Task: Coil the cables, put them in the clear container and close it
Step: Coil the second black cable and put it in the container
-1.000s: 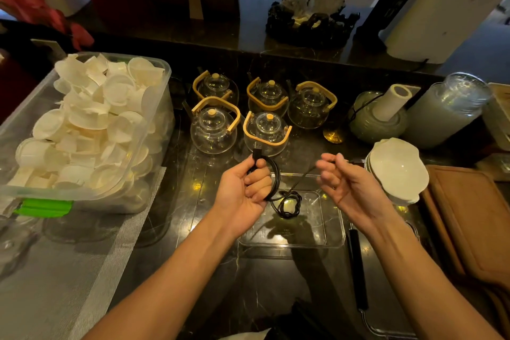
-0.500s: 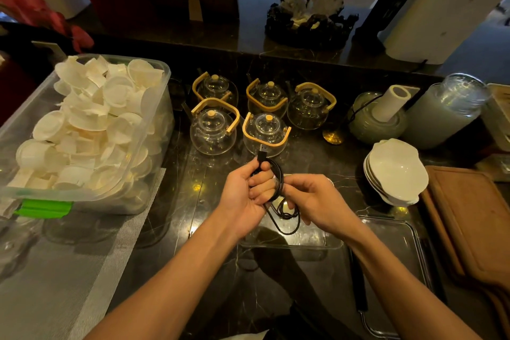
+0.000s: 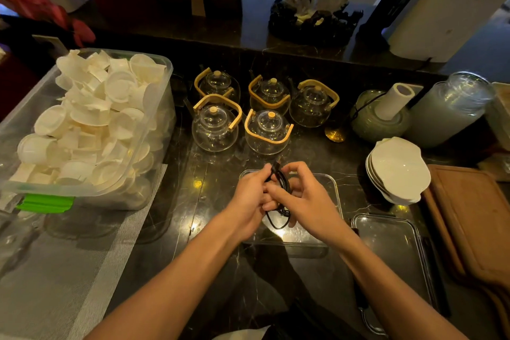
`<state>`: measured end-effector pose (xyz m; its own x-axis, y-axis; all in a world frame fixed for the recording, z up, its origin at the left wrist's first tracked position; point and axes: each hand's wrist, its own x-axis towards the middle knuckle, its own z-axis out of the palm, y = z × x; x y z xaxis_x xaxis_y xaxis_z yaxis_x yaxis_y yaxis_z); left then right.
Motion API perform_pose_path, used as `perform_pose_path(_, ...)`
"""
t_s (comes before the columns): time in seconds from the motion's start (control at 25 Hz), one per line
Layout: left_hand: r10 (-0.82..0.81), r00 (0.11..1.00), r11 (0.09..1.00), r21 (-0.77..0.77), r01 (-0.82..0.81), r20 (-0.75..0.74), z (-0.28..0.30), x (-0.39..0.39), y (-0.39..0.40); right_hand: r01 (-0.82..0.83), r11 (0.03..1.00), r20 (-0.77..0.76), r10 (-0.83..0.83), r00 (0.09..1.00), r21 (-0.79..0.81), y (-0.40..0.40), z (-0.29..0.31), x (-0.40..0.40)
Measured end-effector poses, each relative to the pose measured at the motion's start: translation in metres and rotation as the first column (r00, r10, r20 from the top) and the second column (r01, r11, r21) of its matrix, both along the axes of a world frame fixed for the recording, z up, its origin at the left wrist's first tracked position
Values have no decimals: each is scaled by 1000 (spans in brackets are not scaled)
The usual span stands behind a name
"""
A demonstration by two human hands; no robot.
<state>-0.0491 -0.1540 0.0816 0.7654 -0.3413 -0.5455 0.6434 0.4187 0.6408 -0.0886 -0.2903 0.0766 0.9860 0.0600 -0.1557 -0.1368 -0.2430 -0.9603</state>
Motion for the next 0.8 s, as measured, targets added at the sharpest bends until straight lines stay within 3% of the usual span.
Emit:
perform_pose_path(0.16, -26, 1000, 1000, -16, 26, 5, 1, 1, 5, 111, 992, 196, -99, 976, -55, 2, -6, -3)
perform_pose_path(0.32, -54, 998, 998, 37, 53, 30, -1, 0, 5, 105, 981, 189, -74, 979, -162, -1, -10, -6)
perform_pose_path(0.48, -86, 994, 993, 85, 80, 68, -7, 0, 7, 78, 880, 292, 70, 954, -469, -1, -14, -6)
perform_pose_path(0.56, -88, 996, 996, 28, 87, 23, -9, 1, 7, 124, 941, 260, -40, 965, -315, 0, -9, -4)
perform_pose_path(0.64, -77, 995, 996, -47, 75, -62, -13, 1, 10, 181, 982, 146, -186, 972, 46, -4, 5, 2)
perform_pose_path(0.72, -69, 987, 986, -160, 46, -143, -16, 0, 14, 242, 921, 67, -274, 959, 306, -17, 20, 8)
perform_pose_path(0.8, -66, 974, 937, -348, -14, -215, -14, 0, 19, 307, 830, -3, -345, 938, 466, -34, 29, 13)
